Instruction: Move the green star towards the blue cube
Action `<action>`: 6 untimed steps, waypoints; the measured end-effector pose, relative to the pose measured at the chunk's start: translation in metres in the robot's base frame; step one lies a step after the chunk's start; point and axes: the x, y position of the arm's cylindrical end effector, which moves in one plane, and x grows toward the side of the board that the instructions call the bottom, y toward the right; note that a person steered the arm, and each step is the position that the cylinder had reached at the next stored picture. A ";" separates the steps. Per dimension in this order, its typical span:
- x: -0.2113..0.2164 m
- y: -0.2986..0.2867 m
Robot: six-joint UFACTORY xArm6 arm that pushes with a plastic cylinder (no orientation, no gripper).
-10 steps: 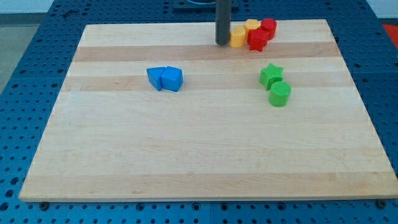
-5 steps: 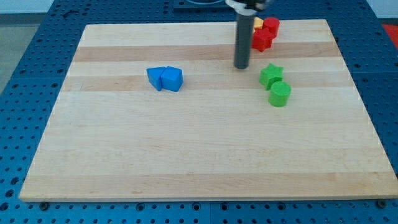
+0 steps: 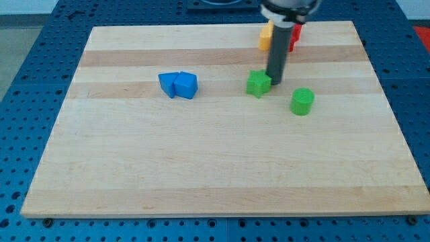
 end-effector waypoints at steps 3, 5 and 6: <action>0.065 -0.046; 0.078 -0.112; 0.068 -0.112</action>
